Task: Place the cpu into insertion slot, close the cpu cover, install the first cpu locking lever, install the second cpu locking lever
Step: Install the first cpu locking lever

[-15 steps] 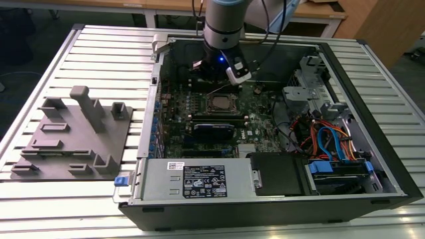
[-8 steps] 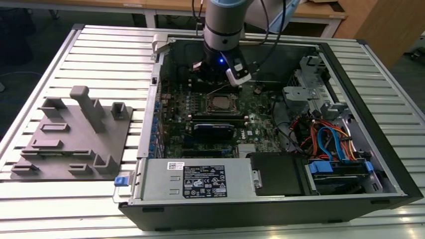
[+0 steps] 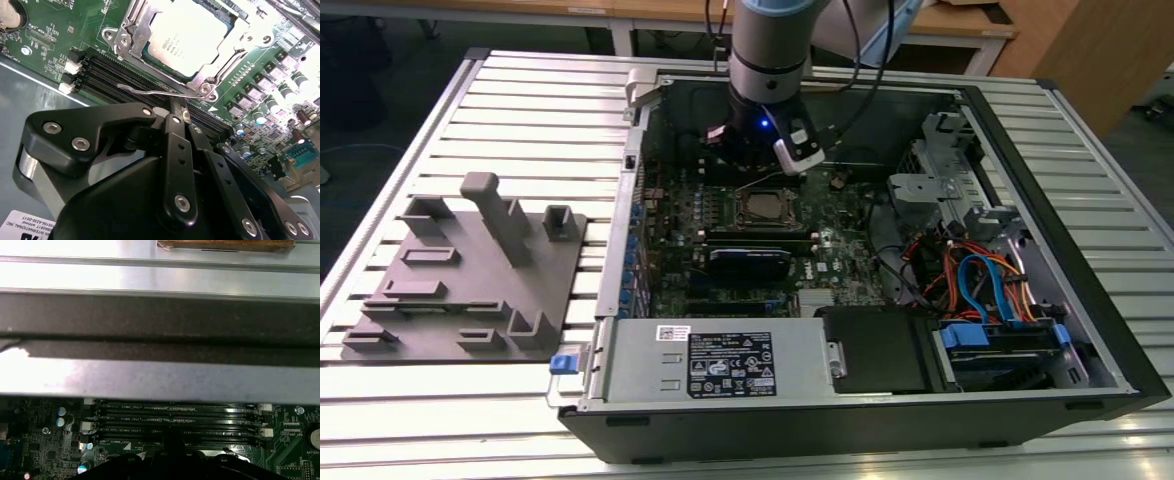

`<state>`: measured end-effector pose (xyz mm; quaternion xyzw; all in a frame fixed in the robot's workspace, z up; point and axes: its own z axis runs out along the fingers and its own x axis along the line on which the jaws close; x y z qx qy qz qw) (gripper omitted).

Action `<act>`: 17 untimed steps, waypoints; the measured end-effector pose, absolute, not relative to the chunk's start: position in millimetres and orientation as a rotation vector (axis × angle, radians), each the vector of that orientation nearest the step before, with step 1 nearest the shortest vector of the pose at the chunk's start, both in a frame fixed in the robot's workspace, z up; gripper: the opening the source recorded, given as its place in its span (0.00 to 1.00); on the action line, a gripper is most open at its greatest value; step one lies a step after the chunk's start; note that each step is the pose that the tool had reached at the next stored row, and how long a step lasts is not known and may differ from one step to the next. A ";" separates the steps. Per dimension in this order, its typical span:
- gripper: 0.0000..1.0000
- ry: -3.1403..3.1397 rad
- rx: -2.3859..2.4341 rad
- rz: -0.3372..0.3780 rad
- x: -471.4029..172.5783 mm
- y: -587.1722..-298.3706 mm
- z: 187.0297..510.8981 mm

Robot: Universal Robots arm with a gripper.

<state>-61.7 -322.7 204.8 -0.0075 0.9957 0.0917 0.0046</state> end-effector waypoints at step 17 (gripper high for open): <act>0.11 3.116 -0.024 0.315 -62.1 -322.5 206.8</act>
